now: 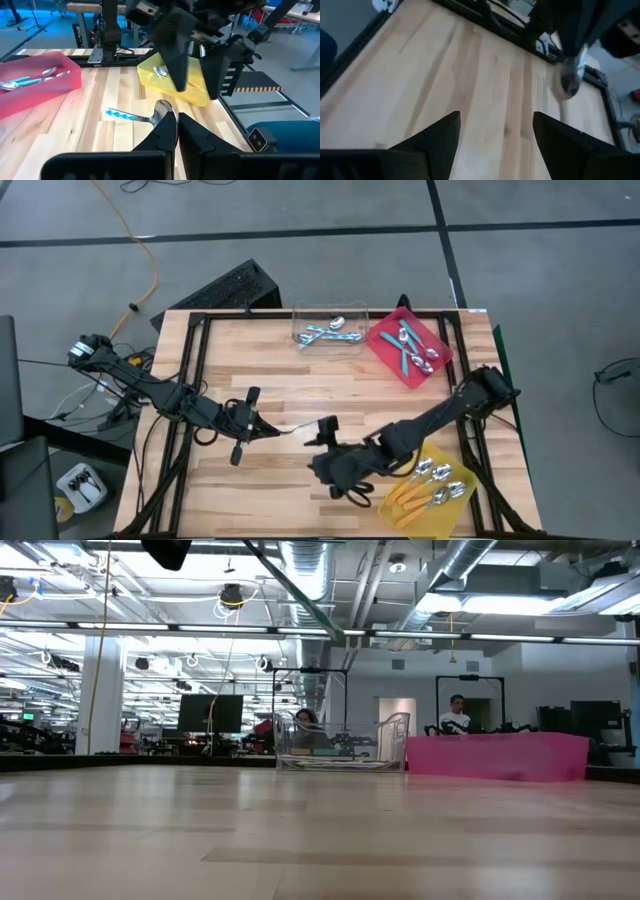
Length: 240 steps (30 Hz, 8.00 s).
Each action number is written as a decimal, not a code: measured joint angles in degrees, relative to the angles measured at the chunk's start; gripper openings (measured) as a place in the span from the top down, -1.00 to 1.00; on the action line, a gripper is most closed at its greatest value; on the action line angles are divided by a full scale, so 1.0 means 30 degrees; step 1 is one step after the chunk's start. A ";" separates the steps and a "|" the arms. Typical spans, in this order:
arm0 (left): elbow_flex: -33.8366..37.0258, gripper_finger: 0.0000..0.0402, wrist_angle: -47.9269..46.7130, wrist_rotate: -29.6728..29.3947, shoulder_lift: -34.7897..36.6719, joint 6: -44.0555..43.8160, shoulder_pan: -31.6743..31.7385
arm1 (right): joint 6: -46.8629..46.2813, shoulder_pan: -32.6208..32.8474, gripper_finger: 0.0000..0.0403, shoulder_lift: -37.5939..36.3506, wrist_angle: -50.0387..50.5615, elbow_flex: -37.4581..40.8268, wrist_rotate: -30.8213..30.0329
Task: Sort silverware by color (type)
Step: Put the white-blue spoon into the transparent bin, then return to Home Position
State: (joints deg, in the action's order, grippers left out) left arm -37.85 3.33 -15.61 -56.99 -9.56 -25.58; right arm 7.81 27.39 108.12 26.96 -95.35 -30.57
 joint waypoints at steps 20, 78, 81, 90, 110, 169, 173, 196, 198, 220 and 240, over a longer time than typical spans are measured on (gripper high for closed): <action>0.0000 1.00 0.0141 0.0078 0.0000 0.0033 0.0000 | -0.1089 -0.2646 -0.26 0.0334 0.1330 0.0058 0.0103; -0.0765 0.10 -0.4495 -0.3945 0.0546 -0.0463 0.0015 | 0.2774 -0.6876 0.79 -0.0642 0.5354 0.0072 -0.8343; -0.0765 0.10 -0.4504 -0.3945 0.0546 -0.0191 0.0015 | 0.3520 -0.8025 0.79 -0.0642 0.5341 0.0068 -0.7947; -0.0758 0.10 -0.5184 -0.4040 0.0546 -0.0036 0.0015 | 0.5039 -1.1857 0.79 -0.0635 0.4527 0.0072 -0.2820; -0.0750 0.10 -0.5928 -0.4149 0.0539 0.0030 0.0015 | 0.8884 -1.7804 0.79 0.1166 0.0695 0.0061 0.5364; -0.0743 0.10 -0.6156 -0.5050 0.0539 0.0022 0.0058 | 0.7345 -2.0894 0.41 0.4370 0.2696 0.0072 1.0179; -0.0743 0.10 -0.6156 -0.5111 0.0539 0.0140 0.0058 | 0.7434 -2.0894 0.26 0.4370 0.2710 0.0072 1.0174; -0.0739 0.10 -0.6028 -0.5180 0.0539 0.0605 0.0058 | 0.7125 -1.9806 0.18 -0.1104 0.3959 0.0065 1.0106; -0.0729 0.10 -0.5568 -0.5246 0.0532 0.0605 0.0058 | 0.6201 -1.9394 0.18 -0.2433 0.4179 0.0065 1.0123; -0.0729 0.10 -0.4019 -0.6549 0.0532 0.0421 0.0066 | -0.3740 -0.5814 0.18 -1.2719 0.8307 0.0301 0.9591; -0.0736 0.10 0.1118 0.3795 0.3165 0.0462 0.1977 | -0.3727 -0.2917 0.18 -1.5859 -1.2349 1.6132 0.7603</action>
State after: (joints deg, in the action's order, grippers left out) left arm -40.05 6.69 -4.22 -47.50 -8.18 -19.65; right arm -3.37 18.64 60.54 -10.09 -46.95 -7.76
